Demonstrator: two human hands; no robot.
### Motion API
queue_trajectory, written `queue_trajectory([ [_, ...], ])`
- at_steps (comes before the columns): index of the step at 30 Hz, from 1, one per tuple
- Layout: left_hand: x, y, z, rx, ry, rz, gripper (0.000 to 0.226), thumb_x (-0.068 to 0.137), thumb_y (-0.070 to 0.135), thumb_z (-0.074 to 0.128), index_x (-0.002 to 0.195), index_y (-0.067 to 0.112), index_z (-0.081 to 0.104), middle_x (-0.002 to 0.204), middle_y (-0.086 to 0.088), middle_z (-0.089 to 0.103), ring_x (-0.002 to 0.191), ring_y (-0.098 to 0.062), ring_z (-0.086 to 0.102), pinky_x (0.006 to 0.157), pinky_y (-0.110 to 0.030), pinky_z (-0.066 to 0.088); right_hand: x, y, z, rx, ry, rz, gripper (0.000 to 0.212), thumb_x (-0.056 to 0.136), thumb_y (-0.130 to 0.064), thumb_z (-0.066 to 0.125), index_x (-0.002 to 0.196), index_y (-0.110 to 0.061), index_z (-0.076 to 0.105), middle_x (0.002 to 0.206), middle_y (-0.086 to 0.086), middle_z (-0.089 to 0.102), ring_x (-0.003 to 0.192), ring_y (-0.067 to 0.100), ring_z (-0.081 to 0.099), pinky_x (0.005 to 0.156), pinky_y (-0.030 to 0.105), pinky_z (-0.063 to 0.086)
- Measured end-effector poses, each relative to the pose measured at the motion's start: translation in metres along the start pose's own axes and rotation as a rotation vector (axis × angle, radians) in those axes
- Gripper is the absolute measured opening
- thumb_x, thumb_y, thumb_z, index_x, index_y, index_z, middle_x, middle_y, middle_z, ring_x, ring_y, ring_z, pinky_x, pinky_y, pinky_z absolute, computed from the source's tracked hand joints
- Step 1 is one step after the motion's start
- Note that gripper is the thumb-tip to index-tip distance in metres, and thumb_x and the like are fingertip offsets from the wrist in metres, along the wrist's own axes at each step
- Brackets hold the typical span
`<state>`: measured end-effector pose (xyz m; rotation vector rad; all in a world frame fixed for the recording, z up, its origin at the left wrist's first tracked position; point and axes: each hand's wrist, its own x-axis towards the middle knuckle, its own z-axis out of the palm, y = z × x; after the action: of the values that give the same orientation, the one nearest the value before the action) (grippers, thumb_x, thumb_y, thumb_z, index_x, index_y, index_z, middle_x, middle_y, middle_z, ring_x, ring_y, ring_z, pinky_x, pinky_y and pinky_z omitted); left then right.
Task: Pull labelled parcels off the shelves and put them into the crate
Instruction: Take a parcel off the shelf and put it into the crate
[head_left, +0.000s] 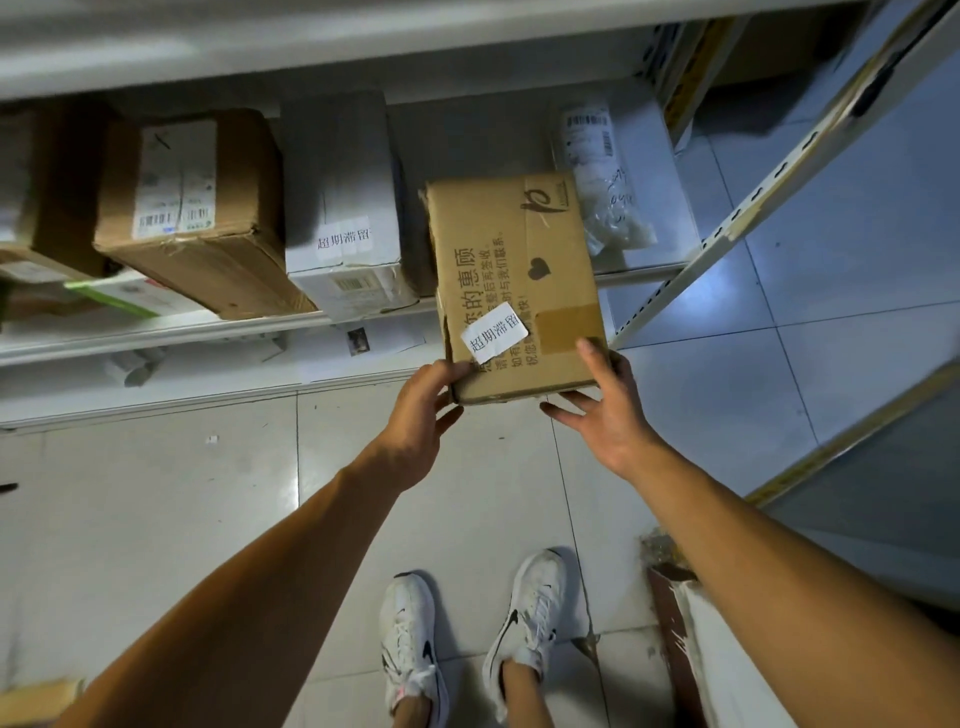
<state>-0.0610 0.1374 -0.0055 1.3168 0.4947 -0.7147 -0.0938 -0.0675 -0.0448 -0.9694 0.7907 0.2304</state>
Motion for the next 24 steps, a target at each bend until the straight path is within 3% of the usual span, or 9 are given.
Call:
queue_trajectory([
  [3,-0.009,-0.008,-0.014,0.029,-0.08,0.001,0.034,0.076,0.033,0.059,0.105,0.017,0.064,0.107,-0.001,0.068,0.104,-0.014,0.058,0.102,-0.033,0.042,-0.015,-0.004,-0.016,-0.115,-0.062,0.072,0.117,0.032,-0.078,0.087,0.132,-0.028,0.053,0.136,0.006,0.06,0.128,0.03,0.054,0.1,0.065,0.046],
  [7,-0.027,-0.013,-0.022,0.057,-0.155,-0.053,0.031,0.072,0.033,0.059,0.1,0.021,0.067,0.095,0.007,0.073,0.099,-0.01,0.06,0.103,-0.033,0.041,-0.038,-0.01,-0.024,-0.208,-0.088,0.04,0.123,0.029,-0.08,0.085,0.134,-0.029,0.047,0.129,0.001,0.065,0.121,0.025,0.059,0.106,0.058,0.042],
  [12,-0.055,-0.016,-0.016,0.184,-0.29,-0.108,0.056,0.056,0.045,0.066,0.108,0.023,0.066,0.101,0.009,0.074,0.104,-0.009,0.061,0.098,-0.03,0.043,-0.068,-0.013,-0.045,-0.162,-0.093,-0.032,0.122,0.058,-0.067,0.087,0.156,-0.032,0.023,0.141,0.009,0.059,0.128,0.031,0.058,0.108,0.065,0.041],
  [15,-0.061,-0.015,-0.012,0.222,-0.33,-0.144,0.064,0.058,0.045,0.069,0.116,0.017,0.061,0.111,0.002,0.07,0.115,-0.017,0.057,0.103,-0.034,0.042,-0.098,-0.012,-0.05,-0.178,-0.046,-0.033,0.11,0.059,-0.067,0.085,0.152,-0.037,0.033,0.132,0.005,0.064,0.123,0.03,0.061,0.104,0.058,0.047],
  [18,-0.062,-0.013,-0.007,0.317,-0.388,-0.151,0.074,0.062,0.049,0.071,0.126,0.014,0.055,0.122,-0.006,0.067,0.121,-0.026,0.055,0.106,-0.041,0.041,-0.125,-0.001,-0.058,-0.177,0.006,-0.08,0.08,0.06,-0.063,0.074,0.134,-0.039,0.054,0.11,-0.004,0.071,0.107,0.022,0.065,0.088,0.043,0.053],
  [20,-0.066,-0.012,-0.001,0.373,-0.45,-0.139,0.075,0.07,0.06,0.069,0.13,0.016,0.059,0.129,-0.01,0.065,0.124,-0.034,0.056,0.113,-0.048,0.038,-0.145,0.013,-0.068,-0.129,0.043,-0.103,0.069,0.068,-0.058,0.07,0.132,-0.036,0.056,0.113,-0.001,0.071,0.107,0.022,0.066,0.089,0.042,0.052],
  [22,-0.072,-0.011,0.006,0.399,-0.456,-0.13,0.069,0.073,0.067,0.064,0.126,0.024,0.064,0.117,-0.006,0.07,0.111,-0.03,0.062,0.104,-0.046,0.044,-0.163,0.033,-0.078,-0.072,0.087,-0.102,0.06,0.082,-0.051,0.063,0.137,-0.029,0.055,0.123,0.006,0.069,0.113,0.025,0.066,0.094,0.045,0.053],
  [24,-0.077,-0.013,0.012,0.394,-0.448,-0.157,0.07,0.077,0.069,0.062,0.13,0.023,0.058,0.105,-0.003,0.069,0.094,-0.022,0.064,0.083,-0.037,0.05,-0.18,0.052,-0.084,0.012,0.139,-0.065,0.05,0.09,-0.046,0.057,0.133,-0.021,0.059,0.127,0.014,0.066,0.116,0.03,0.064,0.099,0.05,0.05],
])
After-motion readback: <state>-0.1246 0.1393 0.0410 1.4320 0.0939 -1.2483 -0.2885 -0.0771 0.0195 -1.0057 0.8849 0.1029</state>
